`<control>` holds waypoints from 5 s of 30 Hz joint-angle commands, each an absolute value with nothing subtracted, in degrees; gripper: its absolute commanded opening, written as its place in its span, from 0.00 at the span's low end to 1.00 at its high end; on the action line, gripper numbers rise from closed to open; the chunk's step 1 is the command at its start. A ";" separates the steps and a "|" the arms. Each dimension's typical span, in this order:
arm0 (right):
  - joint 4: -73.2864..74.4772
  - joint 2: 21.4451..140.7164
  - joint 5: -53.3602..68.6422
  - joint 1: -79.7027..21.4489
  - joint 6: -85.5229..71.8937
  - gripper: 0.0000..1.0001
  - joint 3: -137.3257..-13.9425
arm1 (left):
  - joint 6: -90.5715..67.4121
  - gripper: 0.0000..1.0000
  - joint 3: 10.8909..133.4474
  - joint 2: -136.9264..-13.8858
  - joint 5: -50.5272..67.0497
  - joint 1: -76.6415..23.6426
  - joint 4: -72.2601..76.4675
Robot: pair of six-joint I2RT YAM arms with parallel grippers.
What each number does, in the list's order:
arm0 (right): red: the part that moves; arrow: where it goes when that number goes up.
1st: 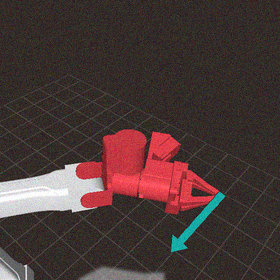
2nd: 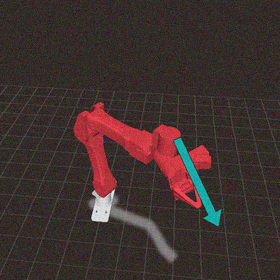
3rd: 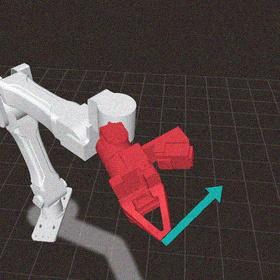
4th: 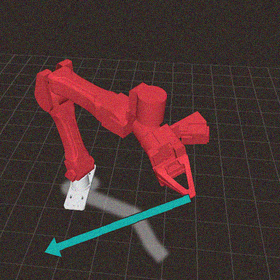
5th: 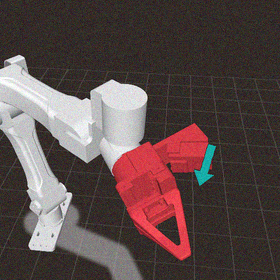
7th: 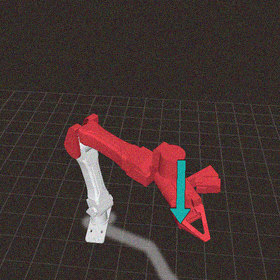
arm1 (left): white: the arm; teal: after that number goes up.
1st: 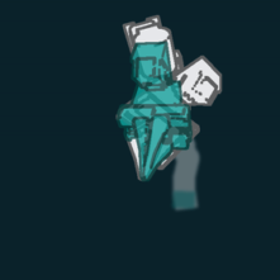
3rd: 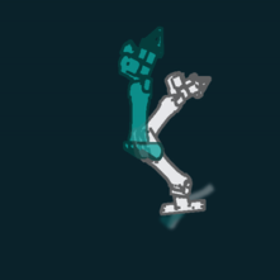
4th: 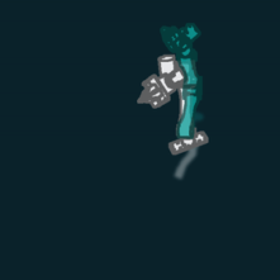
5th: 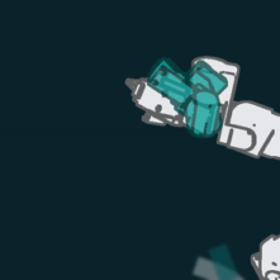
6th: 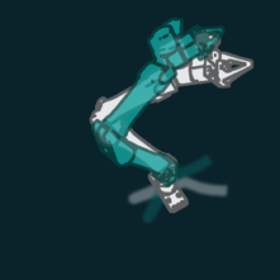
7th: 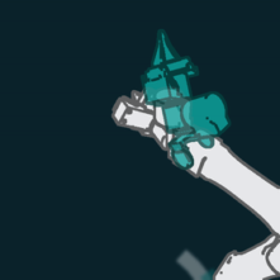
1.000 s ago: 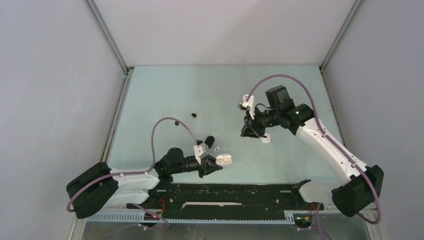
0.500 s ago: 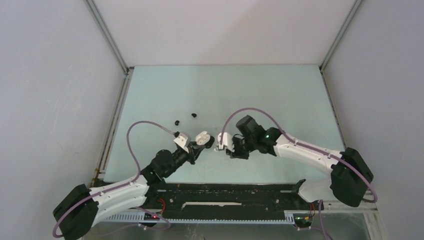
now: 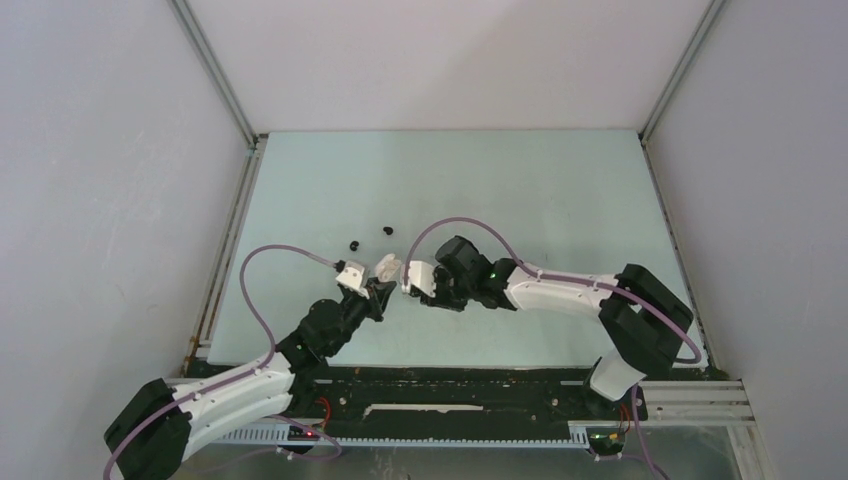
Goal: Insert the wireless bluetooth earbuds into the charging case
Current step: Pick up the earbud from the center of the board, then place the earbud in the charging case.
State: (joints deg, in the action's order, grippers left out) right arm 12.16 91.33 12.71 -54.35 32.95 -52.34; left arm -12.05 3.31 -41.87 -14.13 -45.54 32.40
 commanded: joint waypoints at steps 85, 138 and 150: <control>20.57 108.94 21.55 -44.54 6.59 0.30 -67.97 | -12.93 0.00 2.79 -41.04 -13.80 -44.74 33.68; 46.08 80.18 32.37 -54.21 36.03 0.00 -66.71 | -6.71 0.00 8.34 -61.08 25.87 -54.40 48.79; 46.87 80.12 32.18 -54.24 36.62 0.00 -66.17 | -7.19 0.00 7.18 -58.80 25.47 -54.24 50.02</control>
State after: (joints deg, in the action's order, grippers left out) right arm 46.78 79.77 31.33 -53.93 36.47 -66.46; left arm -7.51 6.98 -60.77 24.82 -54.24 45.89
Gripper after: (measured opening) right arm 0.071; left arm 0.223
